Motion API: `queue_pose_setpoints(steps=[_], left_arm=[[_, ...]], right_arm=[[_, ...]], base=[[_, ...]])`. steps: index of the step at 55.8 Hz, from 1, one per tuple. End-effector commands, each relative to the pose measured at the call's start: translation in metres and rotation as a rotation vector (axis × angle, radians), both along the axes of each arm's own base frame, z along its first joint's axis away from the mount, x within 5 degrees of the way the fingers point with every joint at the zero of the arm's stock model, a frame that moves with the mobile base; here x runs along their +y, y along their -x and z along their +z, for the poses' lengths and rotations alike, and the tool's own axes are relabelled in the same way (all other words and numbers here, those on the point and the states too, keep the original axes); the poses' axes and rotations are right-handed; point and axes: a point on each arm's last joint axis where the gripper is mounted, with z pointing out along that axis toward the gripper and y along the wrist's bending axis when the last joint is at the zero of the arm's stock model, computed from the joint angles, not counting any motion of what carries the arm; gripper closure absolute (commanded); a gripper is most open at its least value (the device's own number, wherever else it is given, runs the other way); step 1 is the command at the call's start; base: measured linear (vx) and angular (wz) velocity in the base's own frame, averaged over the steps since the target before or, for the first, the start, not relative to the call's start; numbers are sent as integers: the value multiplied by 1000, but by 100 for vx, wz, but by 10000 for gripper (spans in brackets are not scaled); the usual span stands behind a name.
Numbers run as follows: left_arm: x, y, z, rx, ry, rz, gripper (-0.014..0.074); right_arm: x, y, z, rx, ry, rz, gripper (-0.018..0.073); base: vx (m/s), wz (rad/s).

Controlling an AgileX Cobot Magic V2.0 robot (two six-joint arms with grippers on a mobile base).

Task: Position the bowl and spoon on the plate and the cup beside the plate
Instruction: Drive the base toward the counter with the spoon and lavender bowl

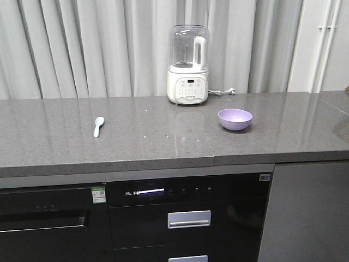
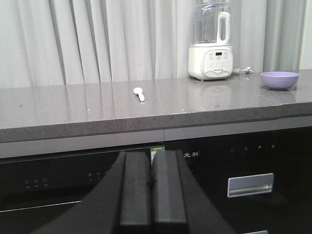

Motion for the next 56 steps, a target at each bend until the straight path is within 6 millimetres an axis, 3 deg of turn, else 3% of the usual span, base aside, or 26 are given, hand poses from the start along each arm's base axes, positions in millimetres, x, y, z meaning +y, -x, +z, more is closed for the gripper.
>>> queue_pose_setpoints(steps=[1,56], left_arm=[[0,3,16,-108,19,-8,600],[0,3,16,-108,19,-8,600]], right_arm=[[0,0,7,-88,5,1,565],[0,0,7,-88,5,1,565]], base=[[0,0],[2,-1]])
